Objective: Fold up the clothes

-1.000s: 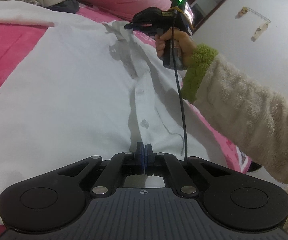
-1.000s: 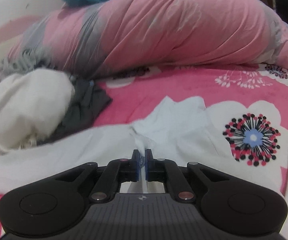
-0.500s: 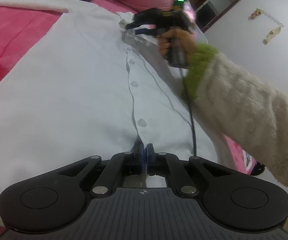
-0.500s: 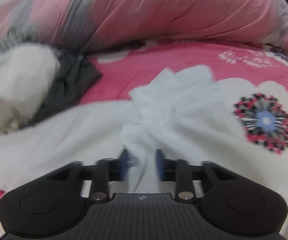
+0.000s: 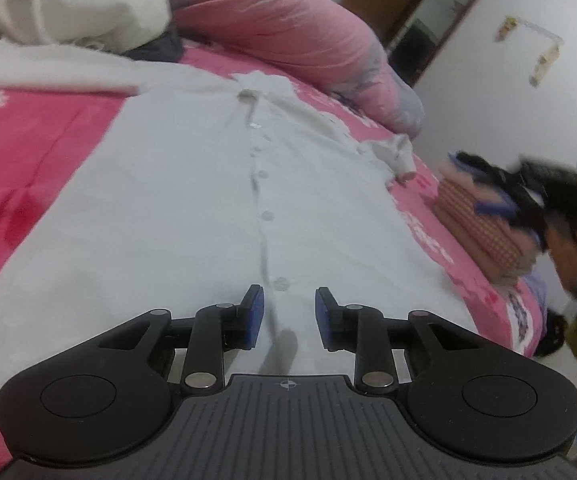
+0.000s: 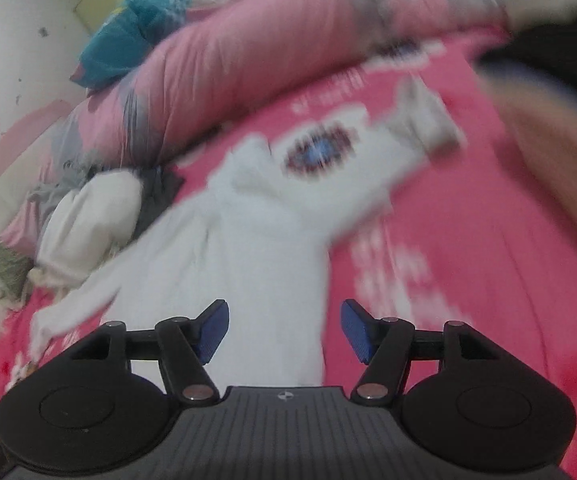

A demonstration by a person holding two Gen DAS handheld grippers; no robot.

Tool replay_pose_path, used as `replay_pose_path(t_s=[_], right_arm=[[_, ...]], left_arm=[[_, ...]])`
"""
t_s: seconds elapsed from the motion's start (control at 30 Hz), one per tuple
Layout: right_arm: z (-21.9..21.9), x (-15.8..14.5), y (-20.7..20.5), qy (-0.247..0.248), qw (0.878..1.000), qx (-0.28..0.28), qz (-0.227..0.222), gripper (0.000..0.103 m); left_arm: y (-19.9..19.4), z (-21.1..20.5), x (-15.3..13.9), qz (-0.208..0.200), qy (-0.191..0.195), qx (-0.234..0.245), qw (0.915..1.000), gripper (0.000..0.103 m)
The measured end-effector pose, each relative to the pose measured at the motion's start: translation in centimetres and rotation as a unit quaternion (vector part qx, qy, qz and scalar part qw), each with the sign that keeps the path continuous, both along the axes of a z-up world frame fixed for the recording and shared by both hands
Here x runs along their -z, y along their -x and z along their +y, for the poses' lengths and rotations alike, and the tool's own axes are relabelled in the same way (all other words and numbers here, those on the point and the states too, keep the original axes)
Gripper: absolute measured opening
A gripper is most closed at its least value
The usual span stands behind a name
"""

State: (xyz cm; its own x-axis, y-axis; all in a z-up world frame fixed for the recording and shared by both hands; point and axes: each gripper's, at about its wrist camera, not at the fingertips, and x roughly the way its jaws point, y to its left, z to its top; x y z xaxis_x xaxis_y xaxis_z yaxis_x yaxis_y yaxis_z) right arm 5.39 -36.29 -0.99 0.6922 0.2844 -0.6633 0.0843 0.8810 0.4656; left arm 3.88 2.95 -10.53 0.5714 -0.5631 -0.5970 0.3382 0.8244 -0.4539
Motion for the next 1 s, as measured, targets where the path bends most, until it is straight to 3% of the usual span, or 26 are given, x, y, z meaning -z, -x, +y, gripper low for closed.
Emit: replay_pose_path(t_s=[0.2,0.3,0.4,0.43,0.5,0.63,0.77,0.83,1.0], right_arm=[[0.6,5.1,7.0,0.006,1.0,0.003,0.022,0.062],[3.4,6.6,9.1,0.105,0.994,-0.027,0.002,0.061],[5.9,7.6,10.1,0.216,0.974,-0.066,-0.008,0.058],[6.2,7.6,10.1,0.231,0.97,-0.075,-0.011,0.058],[5.6,6.8,9.8,0.225,0.972,-0.064,-0.015,0.059],[1.2,4.1,6.8,0.123,0.991,-0.002,-0.056,0.06],[-3.2,3.8,1.2,0.038,0.995,0.063,-0.061,0.061],[-4.2,4.1,-2.2,0.025,0.995,0.072,-0.059,0.061],[-2.8,3.8,-10.5,0.049,0.995,0.039,-0.077,0.061]], left_arm=[[0.2,-3.0,0.6,0.01,-0.072,0.038,0.9966,0.028],[0.7,-3.4,0.1,0.003,-0.096,0.042,0.9945,0.028],[0.6,-3.1,-0.6,0.008,-0.108,0.042,0.9932,0.028],[0.5,-2.9,-0.9,0.01,-0.108,0.041,0.9932,0.028],[0.0,-2.6,-1.7,0.011,-0.103,0.042,0.9938,0.028],[-1.9,-3.0,-3.1,0.005,-0.076,0.047,0.996,0.028],[-5.4,-4.2,-3.4,0.005,-0.036,0.051,0.998,0.03],[-7.5,-4.9,-3.3,0.003,-0.03,0.044,0.9986,0.03],[-12.2,-6.5,-2.1,-0.008,-0.044,0.038,0.9983,0.03]])
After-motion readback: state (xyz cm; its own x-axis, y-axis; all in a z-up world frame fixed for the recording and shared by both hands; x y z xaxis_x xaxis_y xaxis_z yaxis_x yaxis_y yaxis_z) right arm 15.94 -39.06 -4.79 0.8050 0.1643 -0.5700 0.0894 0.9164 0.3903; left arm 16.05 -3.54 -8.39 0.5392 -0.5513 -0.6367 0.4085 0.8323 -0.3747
